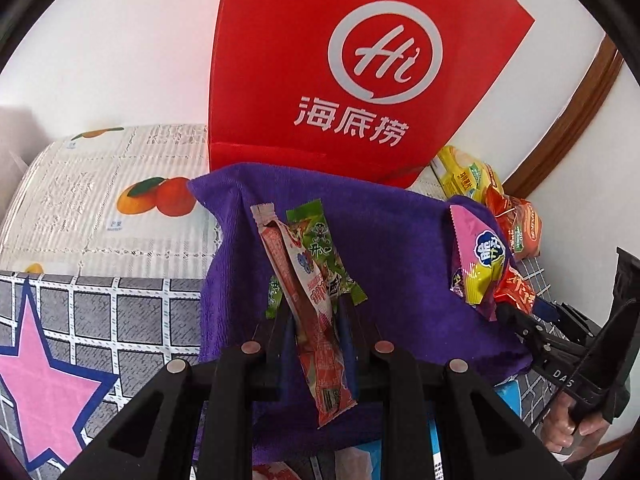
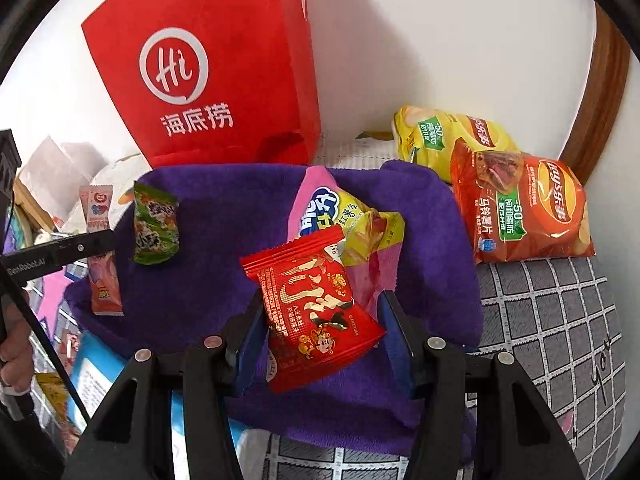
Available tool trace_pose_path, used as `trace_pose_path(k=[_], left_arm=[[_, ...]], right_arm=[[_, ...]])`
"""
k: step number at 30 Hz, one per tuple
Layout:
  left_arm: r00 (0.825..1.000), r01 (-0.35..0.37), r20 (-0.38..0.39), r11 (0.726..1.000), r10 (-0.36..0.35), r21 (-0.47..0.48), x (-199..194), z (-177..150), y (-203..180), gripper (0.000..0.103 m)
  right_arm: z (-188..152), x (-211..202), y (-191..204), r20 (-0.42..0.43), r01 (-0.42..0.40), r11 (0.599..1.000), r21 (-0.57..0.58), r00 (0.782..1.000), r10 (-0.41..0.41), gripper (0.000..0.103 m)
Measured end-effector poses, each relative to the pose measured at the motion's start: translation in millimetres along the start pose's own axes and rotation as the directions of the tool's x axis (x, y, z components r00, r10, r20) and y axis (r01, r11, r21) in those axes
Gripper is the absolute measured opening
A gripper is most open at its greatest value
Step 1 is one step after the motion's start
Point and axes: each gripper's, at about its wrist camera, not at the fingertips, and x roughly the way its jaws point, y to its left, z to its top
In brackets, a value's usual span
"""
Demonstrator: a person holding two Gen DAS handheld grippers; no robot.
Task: Organize snacks
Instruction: 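Carry both held snacks over the purple towel, then open both tools to release the snacks onto the towel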
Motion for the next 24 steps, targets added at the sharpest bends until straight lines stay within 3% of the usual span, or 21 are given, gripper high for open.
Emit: trace_pose_path(k=[24], left_arm=[[0.997,-0.017,-0.070,0.999,0.020,0.046,23.9,-6.9,-6.1,0.021]], right_arm=[[-5.2,18.7,-5.2,-0.068,0.027,1.000,-0.009,0.997,-0.027,0.055]])
